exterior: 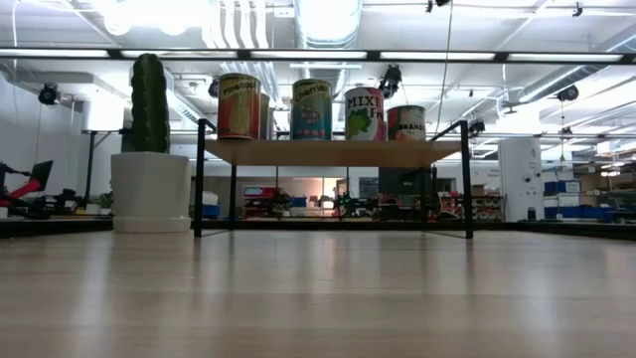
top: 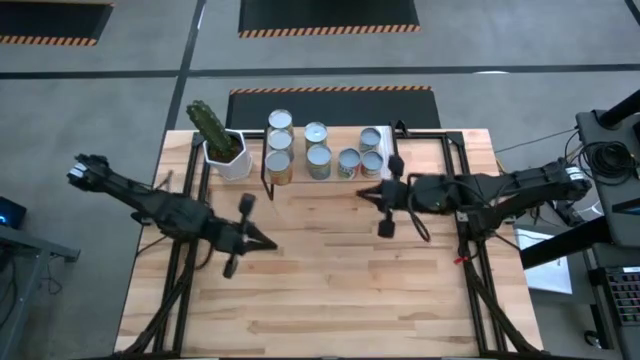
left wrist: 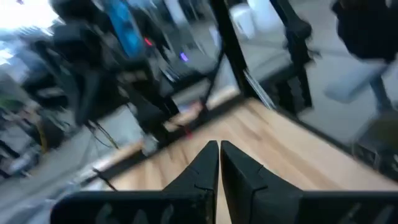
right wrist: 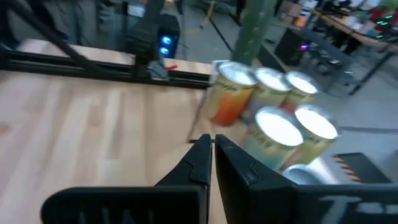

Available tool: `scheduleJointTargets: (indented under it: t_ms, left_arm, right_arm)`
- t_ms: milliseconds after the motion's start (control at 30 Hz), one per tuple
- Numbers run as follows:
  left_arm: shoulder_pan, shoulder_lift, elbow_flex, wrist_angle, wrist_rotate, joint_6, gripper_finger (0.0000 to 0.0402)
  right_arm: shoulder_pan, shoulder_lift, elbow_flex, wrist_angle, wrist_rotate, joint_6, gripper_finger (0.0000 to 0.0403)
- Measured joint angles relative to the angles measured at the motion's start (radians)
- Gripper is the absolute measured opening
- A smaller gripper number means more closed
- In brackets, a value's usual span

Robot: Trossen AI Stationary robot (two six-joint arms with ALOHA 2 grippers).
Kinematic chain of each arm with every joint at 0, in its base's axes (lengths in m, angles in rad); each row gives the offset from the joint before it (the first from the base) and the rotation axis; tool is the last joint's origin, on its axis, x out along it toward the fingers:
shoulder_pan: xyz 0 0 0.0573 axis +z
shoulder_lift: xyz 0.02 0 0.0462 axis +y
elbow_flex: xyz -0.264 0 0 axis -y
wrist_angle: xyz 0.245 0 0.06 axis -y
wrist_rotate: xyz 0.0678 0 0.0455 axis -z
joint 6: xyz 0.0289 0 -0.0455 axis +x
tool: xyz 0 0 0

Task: Pick and place cans onto a shelf
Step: Put the large canned oranges on the shelf

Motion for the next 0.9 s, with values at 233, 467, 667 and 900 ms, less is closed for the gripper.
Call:
scheduleJointTargets:
  t_ms: [233,467,667,900]
  left_arm:
    - [0.004,-0.162,-0.094,0.083,-0.14,0.0,0.0]
    - [0.004,-0.239,-0.134,0.088,-0.156,0.009,0.0]
    - [0.004,-0.253,-0.14,0.091,-0.156,0.016,0.0]
    - [0.004,-0.238,-0.132,0.088,-0.156,0.016,0.0]
  right_arm:
    - [-0.176,0.162,0.254,-0.126,-0.151,-0.069,0.0009]
    - [-0.378,0.376,0.498,-0.189,-0.337,-0.133,0.0009]
    - [-0.532,0.542,0.655,-0.231,-0.479,-0.134,0.0009]
    - [-0.615,0.69,0.802,-0.329,-0.621,-0.133,0.0009]
